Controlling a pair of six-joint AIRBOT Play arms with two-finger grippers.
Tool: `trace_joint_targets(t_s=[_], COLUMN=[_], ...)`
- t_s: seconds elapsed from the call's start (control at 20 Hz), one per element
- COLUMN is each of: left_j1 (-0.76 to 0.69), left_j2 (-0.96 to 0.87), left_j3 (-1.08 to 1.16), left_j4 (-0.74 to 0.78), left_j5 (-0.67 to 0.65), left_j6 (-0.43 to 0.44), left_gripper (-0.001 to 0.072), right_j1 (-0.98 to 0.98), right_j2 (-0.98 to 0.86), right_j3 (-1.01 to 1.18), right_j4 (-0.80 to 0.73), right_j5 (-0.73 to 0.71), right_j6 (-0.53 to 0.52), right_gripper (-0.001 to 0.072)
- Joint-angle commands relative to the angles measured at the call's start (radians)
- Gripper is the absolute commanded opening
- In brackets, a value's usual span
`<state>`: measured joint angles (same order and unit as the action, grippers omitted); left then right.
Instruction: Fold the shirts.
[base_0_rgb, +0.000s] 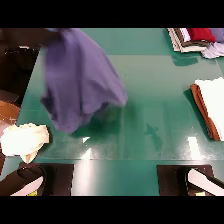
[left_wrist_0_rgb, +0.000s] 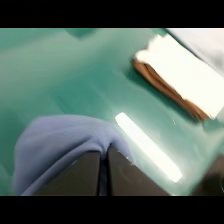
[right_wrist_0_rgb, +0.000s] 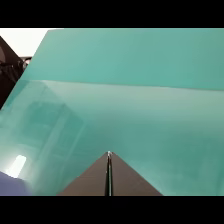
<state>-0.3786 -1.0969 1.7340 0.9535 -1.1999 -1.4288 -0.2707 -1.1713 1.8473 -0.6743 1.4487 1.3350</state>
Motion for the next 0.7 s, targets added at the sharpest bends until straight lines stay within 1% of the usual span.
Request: trace_joint_targets(t_s=[0.0, 0.1, 0.15, 0.2, 0.25, 0.4, 0.5, 0.65], left_j1=[-0.209, -0.296, -0.328, -0.353, -0.364, -0.309, -0.207, -0.023], left_j2=[-0.207, -0.32, -0.368, -0.412, -0.444, -0.447, -0.429, -0.426], left_j3=[0.004, 0.004, 0.004, 0.004, 0.004, 0.013, 0.019, 0.006], left_j4=[0.021, 0.021, 0.021, 0.022, 0.031, 0.146, 0.207, 0.218], left_j5=[-0.049, -0.049, -0.05, -0.051, -0.053, -0.066, -0.1, -0.151], left_j6=[0.028, 0.042, 0.06, 0.064, 0.074, 0.074, 0.074, 0.057], left_gripper=[0.0027, 0.0031, 0.0228, 0.0552, 0.0603, 0.0598, 0.0598, 0.0598], right_j1=[0.001, 0.001, 0.001, 0.001, 0.001, 0.001, 0.001, 0.001], right_j2=[-0.007, -0.007, -0.007, -0.007, -0.007, -0.008, -0.007, -0.006], right_j3=[-0.029, -0.056, -0.069, -0.082, -0.092, -0.1, -0.1, -0.1], right_j4=[0.001, 0.001, 0.001, 0.001, 0.001, -0.008, -0.008, -0.008], right_j5=[0.022, 0.026, 0.029, 0.029, 0.031, 0.047, 0.047, 0.047], right_j6=[0.003, 0.003, 0.003, 0.003, 0.003, 0.003, 0.003, 0.003], right_gripper=[0.0019, 0.0019, 0.0019, 0.0019, 0.002, 0.0019, 0.0019, 0.0019])
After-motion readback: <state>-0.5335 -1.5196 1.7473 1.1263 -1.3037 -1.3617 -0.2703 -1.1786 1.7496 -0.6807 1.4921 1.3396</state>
